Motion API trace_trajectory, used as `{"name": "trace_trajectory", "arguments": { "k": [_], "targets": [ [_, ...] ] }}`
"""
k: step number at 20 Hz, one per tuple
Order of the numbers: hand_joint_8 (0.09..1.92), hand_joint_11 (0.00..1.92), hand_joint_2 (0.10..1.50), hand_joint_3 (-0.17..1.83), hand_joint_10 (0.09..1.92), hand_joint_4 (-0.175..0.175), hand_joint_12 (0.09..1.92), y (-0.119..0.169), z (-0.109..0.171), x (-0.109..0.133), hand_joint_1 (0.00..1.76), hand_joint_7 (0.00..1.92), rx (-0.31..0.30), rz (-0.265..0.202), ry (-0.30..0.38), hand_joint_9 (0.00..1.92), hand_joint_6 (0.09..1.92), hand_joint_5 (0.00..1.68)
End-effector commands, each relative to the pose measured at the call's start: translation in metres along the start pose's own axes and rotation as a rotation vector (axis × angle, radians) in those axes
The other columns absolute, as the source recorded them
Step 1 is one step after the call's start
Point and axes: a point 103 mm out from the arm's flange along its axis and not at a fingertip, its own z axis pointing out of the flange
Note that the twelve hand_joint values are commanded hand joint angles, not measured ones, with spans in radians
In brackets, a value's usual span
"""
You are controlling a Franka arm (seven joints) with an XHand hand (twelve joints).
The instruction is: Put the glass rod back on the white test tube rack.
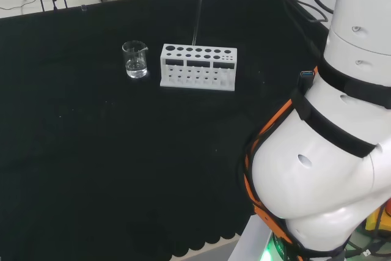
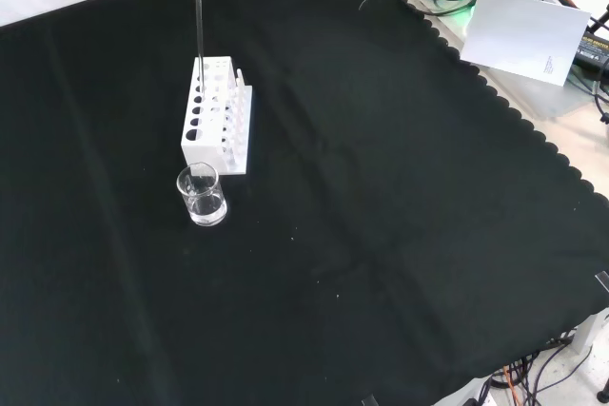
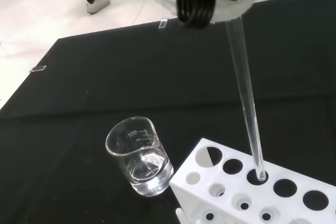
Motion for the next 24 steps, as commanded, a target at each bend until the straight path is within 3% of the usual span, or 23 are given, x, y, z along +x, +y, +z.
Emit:
{"name": "trace_trajectory", "arguments": {
  "k": [1, 19, 24],
  "targets": [
    [0.97, 1.35, 0.8, 0.43, 0.53, -0.175, 1.01, 0.001, 0.003, -0.002, 1.31, 1.23, 0.007, 0.042, -0.005, 1.85, 0.09, 1.37],
    [0.97, 1.35, 0.8, 0.43, 0.53, -0.175, 1.01, 0.0, 0.01, -0.008, 1.31, 1.23, 0.018, 0.062, 0.009, 1.85, 0.09, 1.37],
    [0.97, 1.35, 0.8, 0.43, 0.53, -0.175, 1.01, -0.006, 0.025, -0.023, 1.31, 1.23, 0.027, 0.066, 0.017, 1.85, 0.09, 1.37]
  ]
}}
